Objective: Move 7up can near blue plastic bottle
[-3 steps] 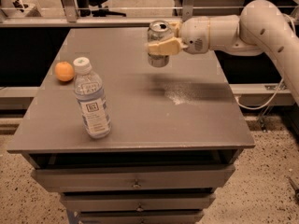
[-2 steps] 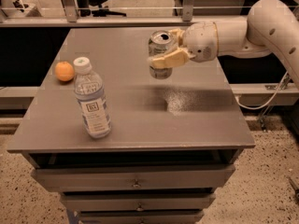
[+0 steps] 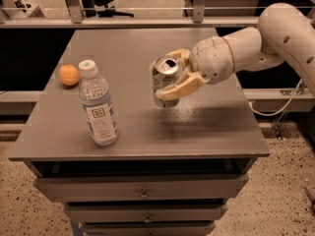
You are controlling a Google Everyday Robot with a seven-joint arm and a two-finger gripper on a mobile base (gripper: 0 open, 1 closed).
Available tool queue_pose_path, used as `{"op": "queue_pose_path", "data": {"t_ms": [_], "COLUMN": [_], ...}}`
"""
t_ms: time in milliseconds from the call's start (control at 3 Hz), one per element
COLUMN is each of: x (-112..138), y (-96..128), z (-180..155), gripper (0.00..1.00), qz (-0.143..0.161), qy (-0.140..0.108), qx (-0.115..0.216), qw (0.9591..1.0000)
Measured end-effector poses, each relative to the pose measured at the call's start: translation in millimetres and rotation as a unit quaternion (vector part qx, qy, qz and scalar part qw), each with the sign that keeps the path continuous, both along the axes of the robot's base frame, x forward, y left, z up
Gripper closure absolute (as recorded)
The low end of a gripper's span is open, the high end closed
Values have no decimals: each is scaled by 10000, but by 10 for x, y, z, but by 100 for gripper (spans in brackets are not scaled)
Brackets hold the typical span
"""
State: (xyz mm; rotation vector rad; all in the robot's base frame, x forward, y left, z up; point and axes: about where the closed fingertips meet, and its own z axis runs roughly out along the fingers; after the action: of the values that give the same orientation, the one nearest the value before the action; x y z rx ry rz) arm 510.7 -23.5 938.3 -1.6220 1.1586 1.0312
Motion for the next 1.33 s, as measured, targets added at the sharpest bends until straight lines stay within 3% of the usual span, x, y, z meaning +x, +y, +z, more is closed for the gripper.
{"op": "queue_pose_path", "data": {"t_ms": [333,667,1000,1333], "x": [-261,-428,-486,-466], "y": [135,295,440,568], "z": [-47,-115,-203,-315], "gripper": [100,100,100,100], "qz": [386,545,458,215], "qy": [210,487,705,741], "qx": [56,84,57,-30], "qw": [9990,9973,9964,9970]}}
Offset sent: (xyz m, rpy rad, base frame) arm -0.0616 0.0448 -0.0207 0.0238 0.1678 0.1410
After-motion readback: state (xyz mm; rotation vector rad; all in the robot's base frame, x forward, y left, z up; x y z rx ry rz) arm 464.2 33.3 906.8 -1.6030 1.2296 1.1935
